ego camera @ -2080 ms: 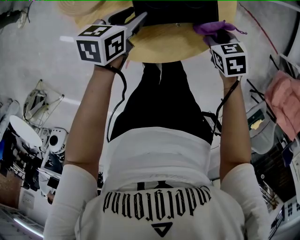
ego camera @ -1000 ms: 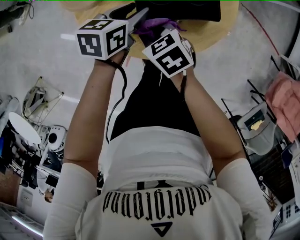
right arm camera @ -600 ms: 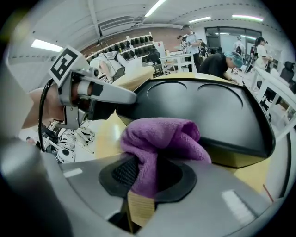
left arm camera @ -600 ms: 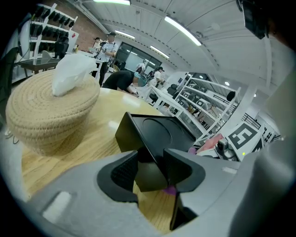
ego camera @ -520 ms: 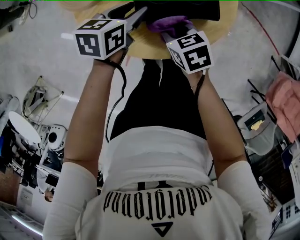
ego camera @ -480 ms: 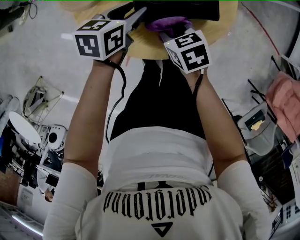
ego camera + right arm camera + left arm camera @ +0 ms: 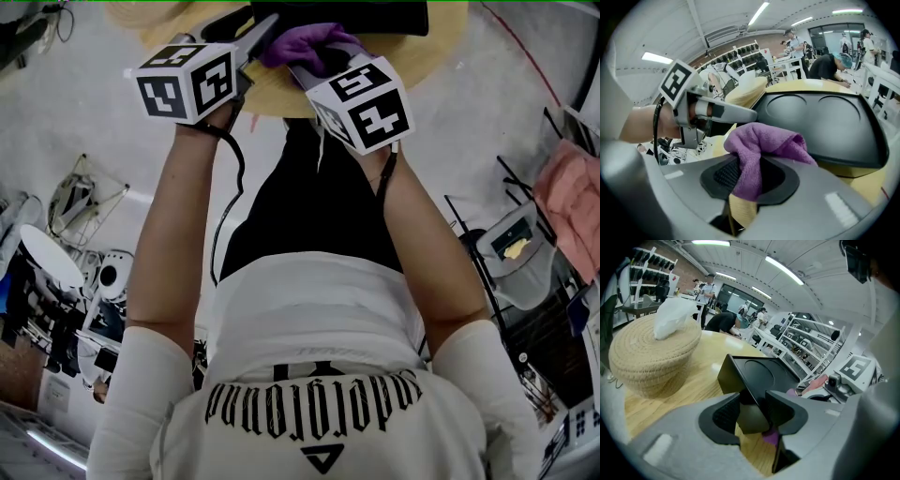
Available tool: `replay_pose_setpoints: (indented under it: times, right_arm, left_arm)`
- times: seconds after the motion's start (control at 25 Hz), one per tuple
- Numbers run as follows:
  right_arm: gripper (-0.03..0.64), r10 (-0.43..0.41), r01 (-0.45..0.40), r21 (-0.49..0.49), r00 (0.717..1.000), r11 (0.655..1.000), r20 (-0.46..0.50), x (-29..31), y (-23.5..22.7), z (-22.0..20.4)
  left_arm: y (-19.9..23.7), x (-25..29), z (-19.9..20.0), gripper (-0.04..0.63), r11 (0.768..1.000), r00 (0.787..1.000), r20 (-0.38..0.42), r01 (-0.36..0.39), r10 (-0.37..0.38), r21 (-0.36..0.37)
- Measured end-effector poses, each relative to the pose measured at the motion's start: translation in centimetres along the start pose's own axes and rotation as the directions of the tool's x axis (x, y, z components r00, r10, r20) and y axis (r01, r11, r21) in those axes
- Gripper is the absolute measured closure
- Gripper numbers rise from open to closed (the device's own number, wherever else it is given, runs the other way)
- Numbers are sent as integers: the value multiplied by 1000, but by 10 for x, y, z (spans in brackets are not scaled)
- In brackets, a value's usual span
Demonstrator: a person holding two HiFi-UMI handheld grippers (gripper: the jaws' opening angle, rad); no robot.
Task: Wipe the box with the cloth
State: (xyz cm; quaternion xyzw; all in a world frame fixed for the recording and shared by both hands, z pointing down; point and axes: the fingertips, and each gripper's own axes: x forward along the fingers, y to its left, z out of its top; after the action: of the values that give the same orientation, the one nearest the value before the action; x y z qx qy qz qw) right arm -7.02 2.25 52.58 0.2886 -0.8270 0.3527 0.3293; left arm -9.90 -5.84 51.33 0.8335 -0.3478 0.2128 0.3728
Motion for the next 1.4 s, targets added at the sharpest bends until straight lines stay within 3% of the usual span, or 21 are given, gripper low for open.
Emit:
replay_pose_setpoints:
  times: [0.24,0.52,0.64,0.92,1.2,1.4]
  right_arm:
    - [518,-98,95,80,994,992,38,-57,-65,-18]
    - [518,-261,260,144,965,955,-10,-106,-152,-59]
    - [518,-240,242,93,970,966,-29,-88,-140,-56]
    - [517,-101,99,-31,993,995,-63,-28,-80,-45]
    - [517,-138,136,-25,983,990,-120,-72,-143,-72]
    - [517,-124,98,-151,976,984,-177,-105,-183,-78]
  left_arm:
    - [0,0,-2,408,1000,1000,-13,-9,9,14]
    - [-2,2,-4,408,1000,1000,-23,-12,12,11]
    - [0,1,-4,408,1000,1000,-24,-17,17,9]
    - [3,0,-4,408,1000,999,-31,-24,25,12]
    - [1,0,-6,408,999,998,-61,-31,32,15]
    - [0,1,-9,408,999,995,-94,-31,32,9]
